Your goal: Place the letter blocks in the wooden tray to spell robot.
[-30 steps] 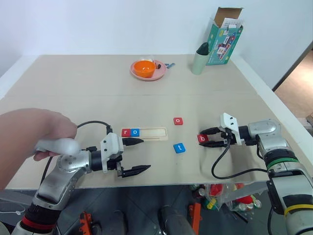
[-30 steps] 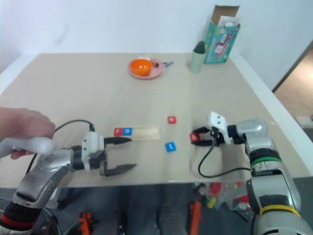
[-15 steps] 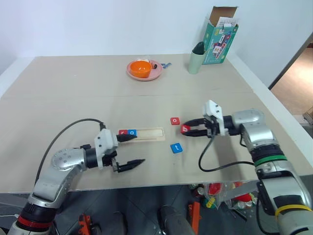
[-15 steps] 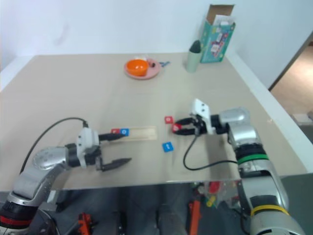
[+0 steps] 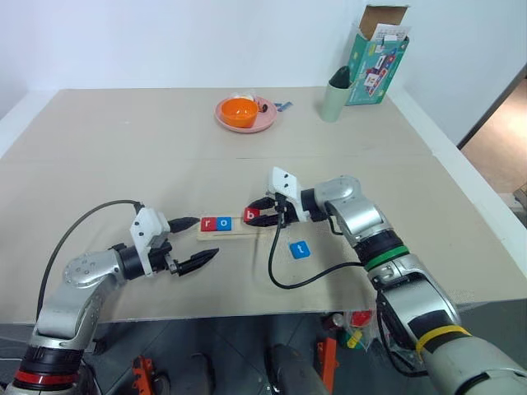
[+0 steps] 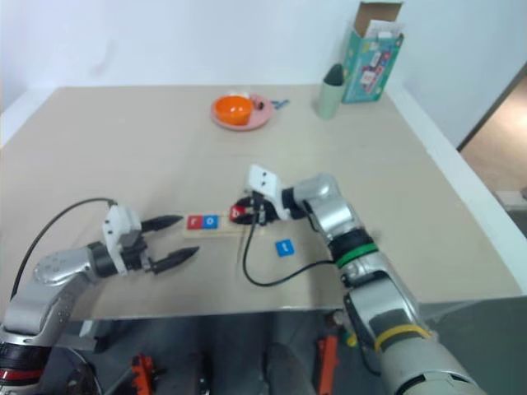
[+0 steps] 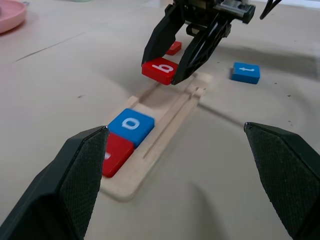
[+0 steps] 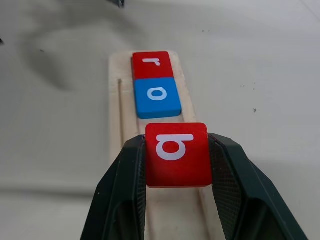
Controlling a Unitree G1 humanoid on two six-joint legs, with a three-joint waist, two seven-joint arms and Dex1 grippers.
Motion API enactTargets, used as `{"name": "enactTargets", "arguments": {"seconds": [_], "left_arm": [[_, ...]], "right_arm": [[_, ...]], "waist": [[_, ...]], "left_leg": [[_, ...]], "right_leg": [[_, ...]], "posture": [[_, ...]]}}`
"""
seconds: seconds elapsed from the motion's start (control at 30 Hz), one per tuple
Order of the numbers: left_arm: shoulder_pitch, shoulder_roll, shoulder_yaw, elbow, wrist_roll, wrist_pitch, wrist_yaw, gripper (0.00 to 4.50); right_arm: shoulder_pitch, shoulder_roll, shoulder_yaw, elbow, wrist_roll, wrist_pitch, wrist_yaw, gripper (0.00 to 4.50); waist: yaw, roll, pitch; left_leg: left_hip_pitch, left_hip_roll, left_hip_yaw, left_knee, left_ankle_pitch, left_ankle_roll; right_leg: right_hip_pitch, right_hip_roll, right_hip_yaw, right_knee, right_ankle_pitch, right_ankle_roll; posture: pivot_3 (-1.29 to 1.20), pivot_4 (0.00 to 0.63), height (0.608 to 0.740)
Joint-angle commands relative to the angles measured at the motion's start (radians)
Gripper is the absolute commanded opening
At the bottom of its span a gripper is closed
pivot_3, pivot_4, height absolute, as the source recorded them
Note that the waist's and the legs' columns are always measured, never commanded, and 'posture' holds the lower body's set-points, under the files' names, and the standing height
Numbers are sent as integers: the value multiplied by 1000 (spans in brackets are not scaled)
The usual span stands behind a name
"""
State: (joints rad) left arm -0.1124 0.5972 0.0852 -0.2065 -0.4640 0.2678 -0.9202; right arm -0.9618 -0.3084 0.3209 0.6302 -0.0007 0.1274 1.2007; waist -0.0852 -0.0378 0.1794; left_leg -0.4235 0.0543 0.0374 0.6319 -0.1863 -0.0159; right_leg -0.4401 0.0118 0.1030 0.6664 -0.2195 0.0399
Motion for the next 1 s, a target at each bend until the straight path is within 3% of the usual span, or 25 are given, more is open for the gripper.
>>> {"name": "enactTargets", "arguments": {"seconds": [0.03,1.0], "left_arm": [[9,4,31,-17,-17,-14,-1,4500],[33,-7,9,-40,-1,-26,18,4500]], "right_arm": [[-42,20,10,18,-13,-44,11,1199],[-62,102,20,133,-64,-132,-10,1199]], "waist": [[0,0,0],[0,0,0]], "left_leg": [[0,0,0,0,0,0],[0,1,0,0,0,0]], "right_leg": [[0,0,0,0,0,0],[0,0,-1,0,0,-1]], "posture": [[0,150,740],[0,150,740]]}}
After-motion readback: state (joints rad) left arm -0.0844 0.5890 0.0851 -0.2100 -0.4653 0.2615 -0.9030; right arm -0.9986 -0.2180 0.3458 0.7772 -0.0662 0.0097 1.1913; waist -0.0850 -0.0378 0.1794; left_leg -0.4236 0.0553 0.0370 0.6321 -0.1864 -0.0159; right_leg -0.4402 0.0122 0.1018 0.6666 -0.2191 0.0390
